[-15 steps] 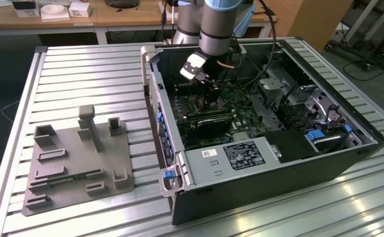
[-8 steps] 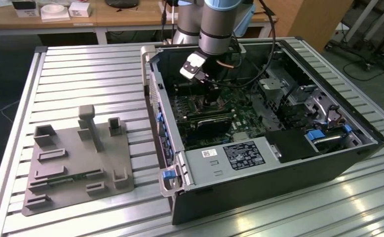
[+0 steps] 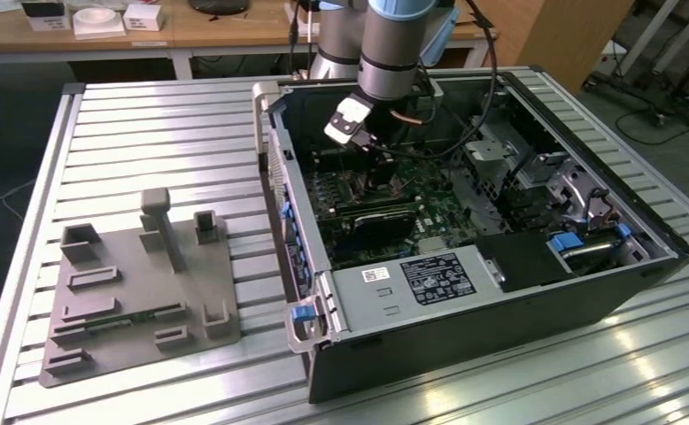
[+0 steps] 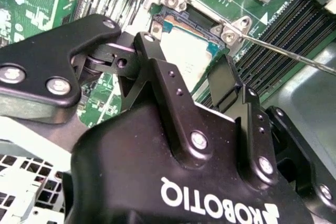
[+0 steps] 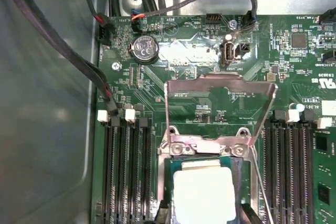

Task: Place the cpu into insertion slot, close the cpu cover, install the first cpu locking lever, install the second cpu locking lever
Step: 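Place the cpu into insertion slot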

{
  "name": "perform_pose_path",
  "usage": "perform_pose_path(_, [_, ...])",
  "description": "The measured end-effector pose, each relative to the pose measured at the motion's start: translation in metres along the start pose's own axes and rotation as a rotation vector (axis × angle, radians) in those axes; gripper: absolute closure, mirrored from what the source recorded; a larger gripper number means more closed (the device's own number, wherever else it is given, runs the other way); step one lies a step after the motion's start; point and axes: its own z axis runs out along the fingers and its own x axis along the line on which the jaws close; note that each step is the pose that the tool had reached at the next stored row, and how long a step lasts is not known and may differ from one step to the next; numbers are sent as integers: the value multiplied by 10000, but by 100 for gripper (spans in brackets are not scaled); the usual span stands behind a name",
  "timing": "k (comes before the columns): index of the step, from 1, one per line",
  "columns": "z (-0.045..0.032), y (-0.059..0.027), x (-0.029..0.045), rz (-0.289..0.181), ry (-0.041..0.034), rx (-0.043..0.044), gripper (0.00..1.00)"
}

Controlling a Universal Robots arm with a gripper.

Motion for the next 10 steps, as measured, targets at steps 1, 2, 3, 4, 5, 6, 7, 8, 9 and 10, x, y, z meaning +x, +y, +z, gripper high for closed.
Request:
perform_pose_path(1, [0, 6, 0, -52, 0, -2, 38])
perform_pose_path(2, [0, 16, 0, -99, -1, -3, 38])
perform_pose_path(3, [0, 30, -1, -124, -1, -4, 38])
perform_pose_path(4, [1, 46, -1, -136, 0, -6, 38])
perform_pose_path(5, [1, 55, -1, -144, 0, -5, 38])
perform_pose_path(6, [2, 59, -1, -154, 0, -5, 38])
perform_pose_path(7, [3, 60, -1, -166, 0, -4, 38])
perform_pose_path(8, [4, 60, -1, -185, 2, -5, 40])
perform_pose_path(9, [6, 60, -2, -204, 3, -3, 47])
perform_pose_path(10, [7, 61, -1, -223, 6, -4, 47])
